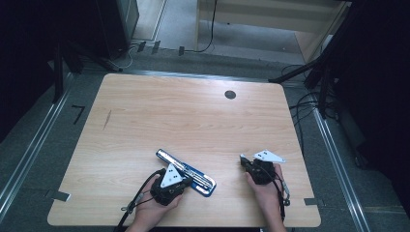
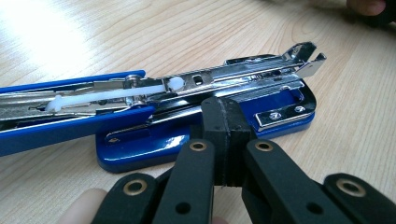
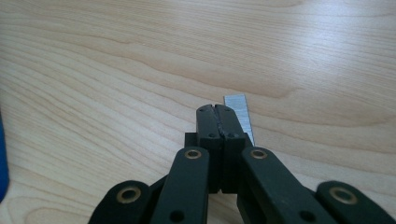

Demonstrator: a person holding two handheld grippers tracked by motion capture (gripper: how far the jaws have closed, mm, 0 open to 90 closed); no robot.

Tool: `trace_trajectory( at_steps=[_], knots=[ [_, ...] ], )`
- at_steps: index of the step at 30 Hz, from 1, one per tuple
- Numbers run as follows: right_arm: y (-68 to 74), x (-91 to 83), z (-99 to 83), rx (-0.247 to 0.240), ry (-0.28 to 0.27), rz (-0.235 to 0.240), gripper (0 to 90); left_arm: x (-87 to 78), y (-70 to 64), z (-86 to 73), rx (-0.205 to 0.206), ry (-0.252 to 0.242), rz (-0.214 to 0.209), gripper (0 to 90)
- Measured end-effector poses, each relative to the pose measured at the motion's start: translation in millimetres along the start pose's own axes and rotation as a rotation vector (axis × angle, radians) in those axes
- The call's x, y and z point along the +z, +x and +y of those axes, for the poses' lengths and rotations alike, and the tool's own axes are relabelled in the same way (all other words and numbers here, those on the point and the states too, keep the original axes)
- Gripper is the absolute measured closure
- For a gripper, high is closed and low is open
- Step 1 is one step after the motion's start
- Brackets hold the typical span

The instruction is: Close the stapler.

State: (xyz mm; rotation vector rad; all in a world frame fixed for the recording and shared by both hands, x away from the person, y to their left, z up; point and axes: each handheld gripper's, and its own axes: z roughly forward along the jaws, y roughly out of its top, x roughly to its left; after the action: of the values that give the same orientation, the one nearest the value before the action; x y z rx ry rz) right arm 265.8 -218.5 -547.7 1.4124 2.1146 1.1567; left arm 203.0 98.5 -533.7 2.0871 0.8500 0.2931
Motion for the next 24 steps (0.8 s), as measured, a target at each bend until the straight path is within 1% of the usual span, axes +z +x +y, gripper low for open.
trace_trajectory(
  at_steps=[5, 8, 11, 13, 14, 16, 19, 24],
  knots=[
    [-4.0, -3.5, -0.7, 0.005, 0.001, -0.009, 90.0, 0.1, 0.1, 0.0, -0.002, -0.002, -0.001, 90.0],
    [-8.1, -8.2, 0.6, 0.008, -0.019, -0.011, 90.0, 0.0, 0.4, 0.0, -0.003, -0.001, -0.003, 90.0],
    [-13.9, -13.4, 2.4, 0.025, -0.046, -0.012, 90.0, 0.0, 0.5, 0.0, -0.003, -0.001, -0.004, 90.0],
    [-17.1, -14.4, 3.0, 0.027, -0.050, -0.006, 90.0, 0.0, 0.5, 0.0, -0.003, -0.001, -0.004, 90.0],
    [-17.9, -14.2, 3.0, 0.029, -0.050, 0.002, 84.4, 0.0, 0.5, 0.0, -0.003, -0.001, -0.004, 90.0],
    [-18.4, -12.8, 3.3, 0.020, -0.056, 0.010, 77.8, 0.0, 0.5, 0.0, -0.003, -0.001, -0.004, 90.0],
    [-17.7, -11.4, 4.6, 0.006, -0.057, 0.015, 75.7, 0.0, 0.5, 0.0, -0.003, -0.001, -0.004, 90.0],
    [-20.0, -6.9, 5.2, 0.012, -0.047, 0.019, 75.5, 0.0, 0.4, 0.0, -0.004, -0.001, -0.004, 90.0]
  ],
)
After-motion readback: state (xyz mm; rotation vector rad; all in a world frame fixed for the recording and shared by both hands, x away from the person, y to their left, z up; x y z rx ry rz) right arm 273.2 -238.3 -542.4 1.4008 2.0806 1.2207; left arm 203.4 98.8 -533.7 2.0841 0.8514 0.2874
